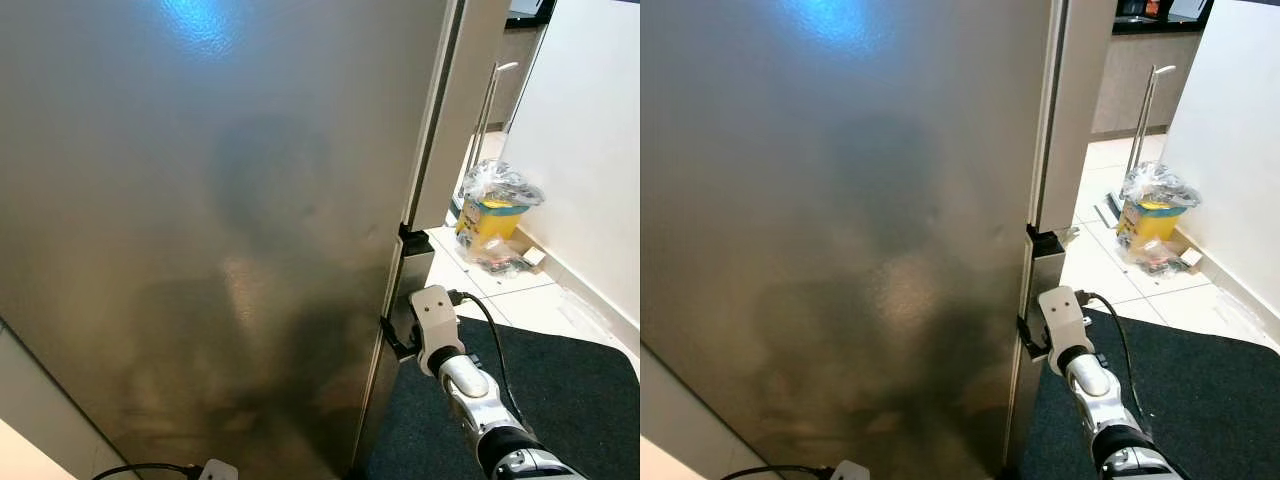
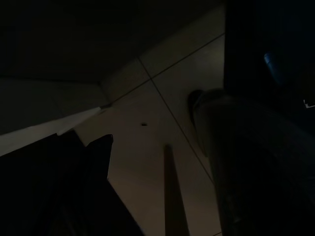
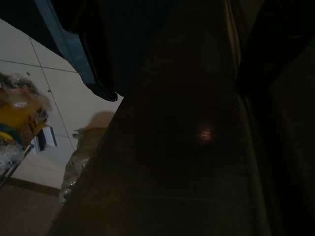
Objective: Restocking fridge
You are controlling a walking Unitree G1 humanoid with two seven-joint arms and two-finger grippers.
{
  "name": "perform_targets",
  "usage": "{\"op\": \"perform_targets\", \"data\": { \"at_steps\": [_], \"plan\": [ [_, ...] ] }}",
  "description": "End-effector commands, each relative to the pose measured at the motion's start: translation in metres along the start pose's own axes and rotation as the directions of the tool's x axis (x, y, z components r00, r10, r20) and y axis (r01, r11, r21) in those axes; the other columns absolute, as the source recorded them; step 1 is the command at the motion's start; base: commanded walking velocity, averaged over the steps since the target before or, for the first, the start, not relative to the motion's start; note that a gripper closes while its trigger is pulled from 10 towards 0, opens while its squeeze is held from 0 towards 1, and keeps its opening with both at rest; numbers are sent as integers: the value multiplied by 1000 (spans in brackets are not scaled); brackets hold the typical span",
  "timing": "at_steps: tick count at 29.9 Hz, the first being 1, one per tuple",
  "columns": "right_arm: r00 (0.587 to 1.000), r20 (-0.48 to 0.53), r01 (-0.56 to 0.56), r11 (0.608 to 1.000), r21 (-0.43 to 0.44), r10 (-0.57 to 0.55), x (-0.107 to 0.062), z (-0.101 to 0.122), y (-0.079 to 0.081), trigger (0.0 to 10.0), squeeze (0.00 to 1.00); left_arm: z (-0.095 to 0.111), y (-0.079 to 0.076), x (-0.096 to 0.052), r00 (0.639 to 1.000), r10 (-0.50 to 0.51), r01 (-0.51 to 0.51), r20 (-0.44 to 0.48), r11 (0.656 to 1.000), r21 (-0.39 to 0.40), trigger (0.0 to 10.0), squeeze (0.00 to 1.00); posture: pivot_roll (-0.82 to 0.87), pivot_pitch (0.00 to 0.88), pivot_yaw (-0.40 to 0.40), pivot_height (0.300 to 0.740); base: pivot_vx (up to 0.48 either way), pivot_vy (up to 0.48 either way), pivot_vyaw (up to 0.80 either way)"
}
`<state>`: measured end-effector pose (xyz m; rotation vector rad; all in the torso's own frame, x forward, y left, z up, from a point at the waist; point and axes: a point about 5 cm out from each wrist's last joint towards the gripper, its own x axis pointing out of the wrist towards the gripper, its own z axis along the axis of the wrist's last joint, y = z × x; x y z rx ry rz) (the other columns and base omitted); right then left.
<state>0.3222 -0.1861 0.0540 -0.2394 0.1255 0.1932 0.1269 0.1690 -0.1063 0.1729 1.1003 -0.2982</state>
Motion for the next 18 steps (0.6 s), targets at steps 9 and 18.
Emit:
{"op": "perform_targets", "data": {
  "at_steps": [9,18],
  "plan": [
    [970,143,195,981,13,-194,6,33,-39,10000,0,-18,-3,-3,998,-12,12,-69,1000,-3,10000,0,-43,5,2,740,0,0,0],
    [969,141,203,979,12,-203,6,32,-40,10000,0,-17,-3,-3,998,-11,11,-68,1000,-2,10000,0,-43,5,2,740,0,0,0]
  ]
}}
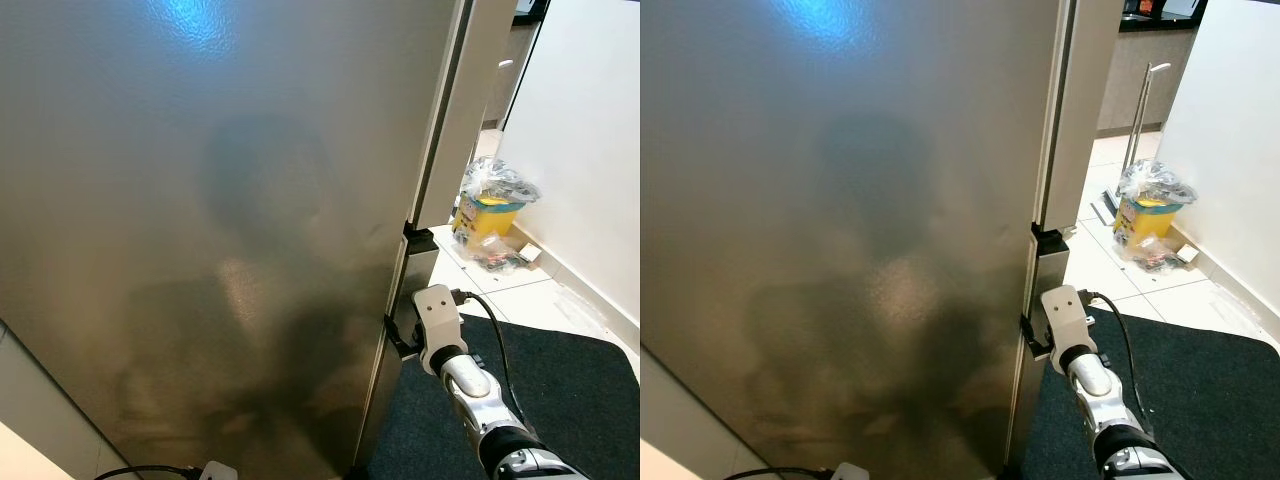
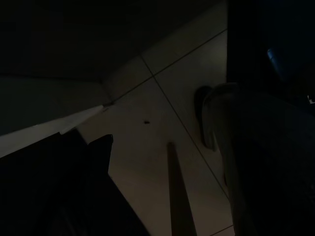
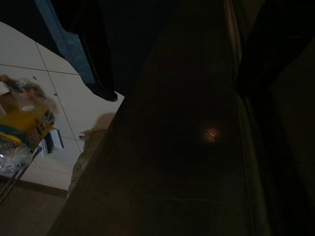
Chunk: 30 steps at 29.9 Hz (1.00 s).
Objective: Restocking fridge
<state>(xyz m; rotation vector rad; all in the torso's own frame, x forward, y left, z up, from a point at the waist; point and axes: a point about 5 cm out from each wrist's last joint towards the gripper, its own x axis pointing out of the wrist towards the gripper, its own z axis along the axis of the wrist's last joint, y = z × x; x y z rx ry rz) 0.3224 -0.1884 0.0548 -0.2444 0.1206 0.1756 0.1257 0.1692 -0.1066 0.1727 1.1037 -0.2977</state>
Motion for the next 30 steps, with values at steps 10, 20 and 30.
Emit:
{"op": "perform_targets", "data": {
  "at_steps": [10,20,30],
  "plan": [
    [972,131,195,981,13,-195,6,31,-39,10000,0,-16,-3,-2,998,-12,12,-66,1000,-3,10000,0,-43,9,2,740,0,0,0],
    [959,101,267,963,-23,-263,3,27,-50,10000,0,-16,-4,-2,998,-13,12,-65,1000,-5,10000,0,-43,9,2,740,0,0,0],
    [953,90,294,955,-28,-291,2,25,-53,10000,0,-17,-4,-2,998,-12,12,-65,1000,-5,10000,0,-43,12,1,740,0,0,0]
  ]
}}
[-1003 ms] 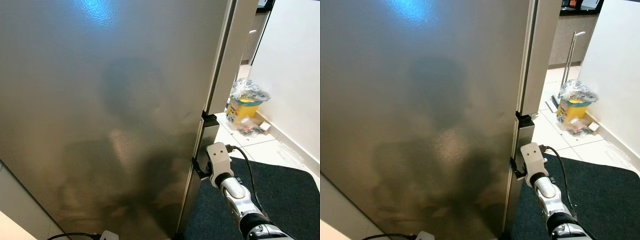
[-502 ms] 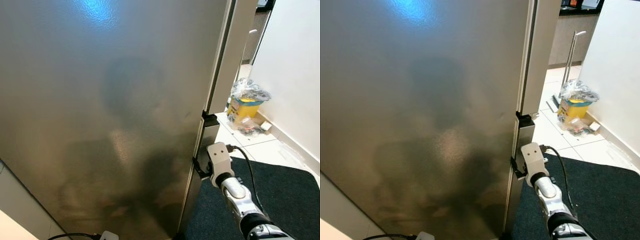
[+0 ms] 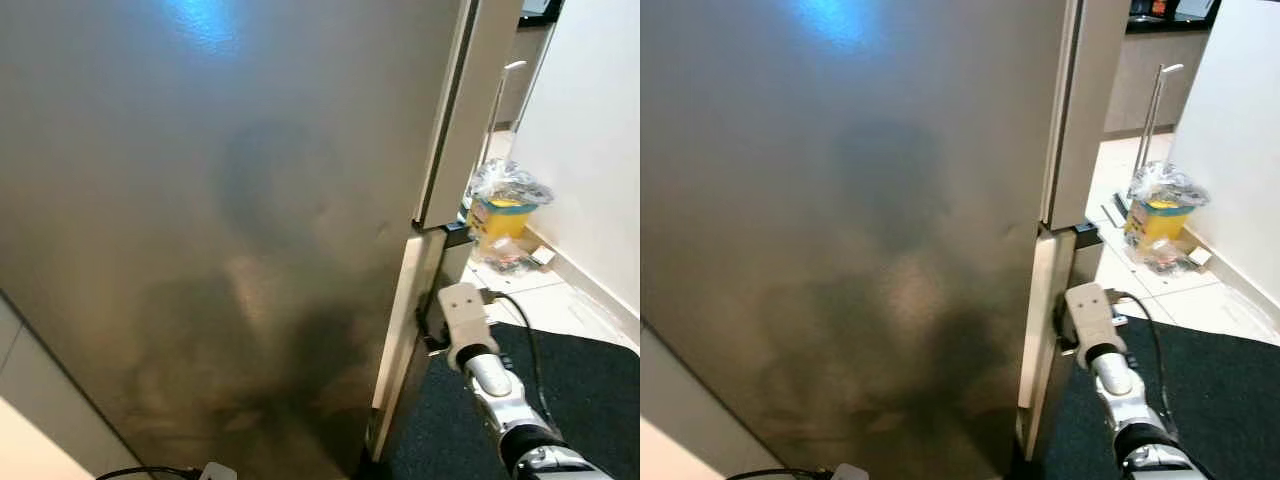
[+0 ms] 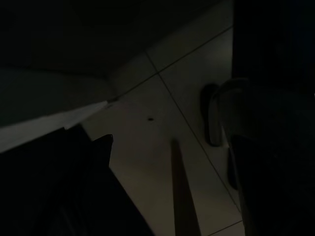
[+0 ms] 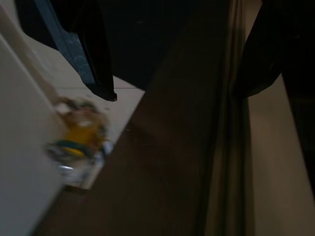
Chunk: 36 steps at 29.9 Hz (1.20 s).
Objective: Restocking fridge
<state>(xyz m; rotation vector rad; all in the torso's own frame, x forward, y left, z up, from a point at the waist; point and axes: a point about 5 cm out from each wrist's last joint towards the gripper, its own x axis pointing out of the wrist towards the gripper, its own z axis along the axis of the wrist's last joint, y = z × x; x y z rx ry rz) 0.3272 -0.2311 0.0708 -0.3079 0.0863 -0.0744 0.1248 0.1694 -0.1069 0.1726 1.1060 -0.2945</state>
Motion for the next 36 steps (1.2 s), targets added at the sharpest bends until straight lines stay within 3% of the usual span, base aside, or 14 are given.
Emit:
{"op": "perform_targets", "data": {
  "at_steps": [1,8,14,17,18,22,23,25,27,28,32,33,35,36],
  "plan": [
    [996,82,45,999,22,-47,8,19,-7,10000,0,-16,-4,-2,998,-14,14,-63,1000,-3,10000,0,-43,12,1,740,0,0,0],
    [998,48,47,999,15,-48,6,12,-6,10000,0,-16,-3,-2,998,-13,13,-63,1000,-3,10000,0,-43,12,1,740,0,0,0],
    [996,-75,47,999,-16,-48,-5,-14,-4,10000,0,-15,-4,-2,998,-13,13,-62,1000,-3,10000,0,-43,9,-1,740,0,0,0],
    [979,-204,-6,1000,-9,4,-23,-44,4,10000,0,-15,-4,-2,998,-13,13,-61,1000,-3,10000,0,-42,8,-3,740,0,0,0],
    [979,-204,-6,1000,-9,4,-23,-44,4,10000,0,-15,-4,-2,998,-13,13,-61,1000,-3,10000,0,-42,8,-3,740,0,0,0],
    [900,-422,-110,994,27,111,-62,-92,21,10000,0,-14,-5,-2,998,-13,13,-61,1000,-3,10000,0,-44,7,-3,740,0,0,0],
    [900,-422,-110,994,27,111,-62,-92,21,10000,0,-14,-5,-2,998,-13,13,-61,1000,-3,10000,0,-44,7,-3,740,0,0,0],
    [836,-531,-137,990,45,140,-89,-118,26,10000,0,-14,-5,-2,998,-13,13,-61,1000,-4,10000,0,-44,7,-3,740,0,0,0],
    [795,-589,-140,989,56,146,-105,-131,27,10000,0,-15,-5,-2,998,-13,12,-61,1000,-4,10000,0,-41,6,-3,740,0,0,0],
    [795,-589,-140,989,56,146,-105,-131,27,10000,0,-15,-5,-2,998,-13,12,-61,1000,-4,10000,0,-41,6,-3,740,0,0,0],
    [691,-707,-154,986,59,150,-144,-157,27,10000,0,-15,-4,-2,998,-11,11,-64,1000,-2,10000,0,-42,5,-1,740,0,0,0],
    [691,-707,-154,986,59,150,-144,-157,27,10000,0,-15,-4,-2,998,-11,11,-64,1000,-2,10000,0,-42,5,-1,740,0,0,0],
    [611,-776,-167,984,67,157,-173,-173,27,10000,0,-16,-3,-2,998,-10,10,-66,1000,0,10000,0,-41,2,1,740,0,0,0],
    [611,-776,-167,984,67,157,-173,-173,27,10000,0,-16,-3,-2,998,-10,10,-66,1000,0,10000,0,-41,2,1,740,0,0,0]
  ]
}}
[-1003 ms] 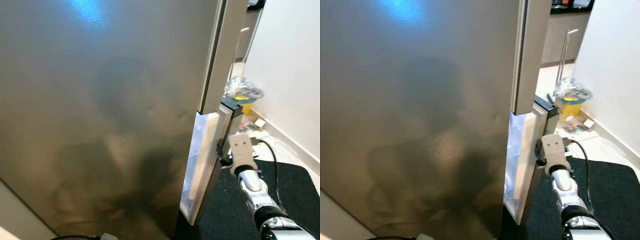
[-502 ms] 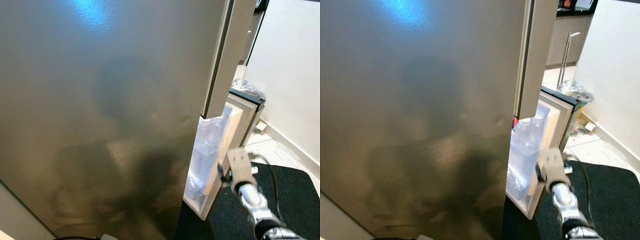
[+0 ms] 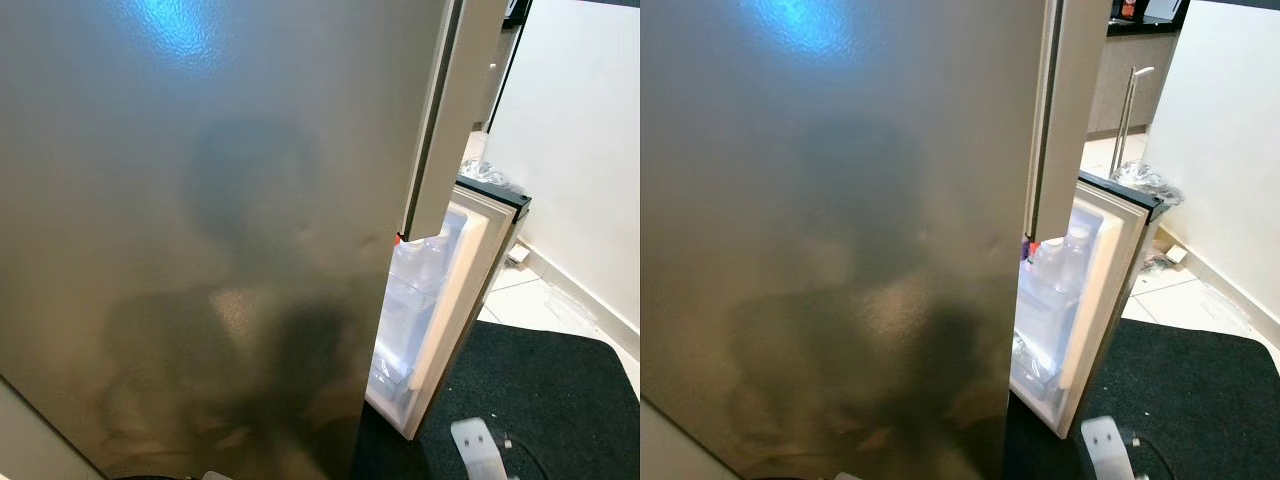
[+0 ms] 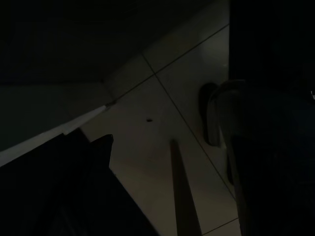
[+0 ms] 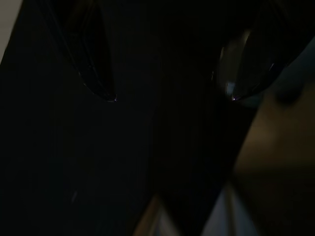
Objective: Restocking fridge
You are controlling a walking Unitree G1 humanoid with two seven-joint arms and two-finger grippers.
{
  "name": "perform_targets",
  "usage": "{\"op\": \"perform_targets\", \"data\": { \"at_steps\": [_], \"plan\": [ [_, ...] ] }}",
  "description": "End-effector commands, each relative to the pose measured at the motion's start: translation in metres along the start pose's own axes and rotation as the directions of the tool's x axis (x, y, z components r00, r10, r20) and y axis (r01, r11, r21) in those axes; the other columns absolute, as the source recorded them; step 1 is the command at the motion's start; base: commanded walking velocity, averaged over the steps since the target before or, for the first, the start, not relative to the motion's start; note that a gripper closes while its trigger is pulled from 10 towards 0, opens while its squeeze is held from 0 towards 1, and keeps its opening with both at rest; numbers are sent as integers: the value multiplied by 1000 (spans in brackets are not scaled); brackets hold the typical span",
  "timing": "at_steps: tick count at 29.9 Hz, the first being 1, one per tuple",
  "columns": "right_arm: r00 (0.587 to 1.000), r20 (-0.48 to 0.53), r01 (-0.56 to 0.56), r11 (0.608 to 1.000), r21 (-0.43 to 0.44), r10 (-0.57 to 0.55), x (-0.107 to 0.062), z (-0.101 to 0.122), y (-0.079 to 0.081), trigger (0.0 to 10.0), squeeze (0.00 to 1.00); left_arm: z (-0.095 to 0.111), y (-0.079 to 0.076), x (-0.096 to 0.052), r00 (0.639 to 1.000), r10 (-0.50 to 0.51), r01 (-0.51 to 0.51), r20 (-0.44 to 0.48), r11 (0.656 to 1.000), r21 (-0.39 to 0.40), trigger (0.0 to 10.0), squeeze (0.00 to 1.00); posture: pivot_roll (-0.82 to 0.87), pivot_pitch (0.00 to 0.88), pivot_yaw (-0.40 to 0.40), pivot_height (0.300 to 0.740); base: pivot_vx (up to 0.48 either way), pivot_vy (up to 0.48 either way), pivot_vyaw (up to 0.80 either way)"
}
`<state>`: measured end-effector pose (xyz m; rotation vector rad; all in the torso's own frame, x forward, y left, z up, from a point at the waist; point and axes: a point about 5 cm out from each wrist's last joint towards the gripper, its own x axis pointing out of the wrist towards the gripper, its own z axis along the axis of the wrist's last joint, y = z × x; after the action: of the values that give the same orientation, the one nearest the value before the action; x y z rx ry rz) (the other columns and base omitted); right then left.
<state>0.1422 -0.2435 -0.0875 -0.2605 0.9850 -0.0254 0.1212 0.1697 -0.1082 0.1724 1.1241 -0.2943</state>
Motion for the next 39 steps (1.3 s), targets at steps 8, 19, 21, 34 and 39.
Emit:
{"op": "perform_targets", "data": {
  "at_steps": [8,19,21,34,39],
  "plan": [
    [991,-134,-27,1000,-10,26,-9,-35,6,10000,0,-12,-2,-2,999,-10,10,-50,1000,8,10000,0,-41,0,3,740,0,0,0],
    [993,-117,-15,1000,-4,15,-6,-25,4,10000,0,-10,-4,-1,998,-47,47,-46,999,5,10000,0,-42,0,11,740,0,-335,0],
    [994,-109,-15,1000,-4,15,-4,-22,4,10000,0,-9,-4,-1,998,-49,49,-44,999,4,10000,0,-44,0,10,740,0,-480,0],
    [990,-140,-22,1000,-18,20,-7,-31,6,10000,0,-9,-8,0,997,-62,62,-45,998,-2,10000,0,-46,0,8,740,0,-480,0],
    [989,-144,-24,1000,-19,21,-7,-32,6,10000,0,-9,-7,0,997,-60,60,-45,998,0,10000,0,-46,0,8,740,0,-480,0]
  ]
}}
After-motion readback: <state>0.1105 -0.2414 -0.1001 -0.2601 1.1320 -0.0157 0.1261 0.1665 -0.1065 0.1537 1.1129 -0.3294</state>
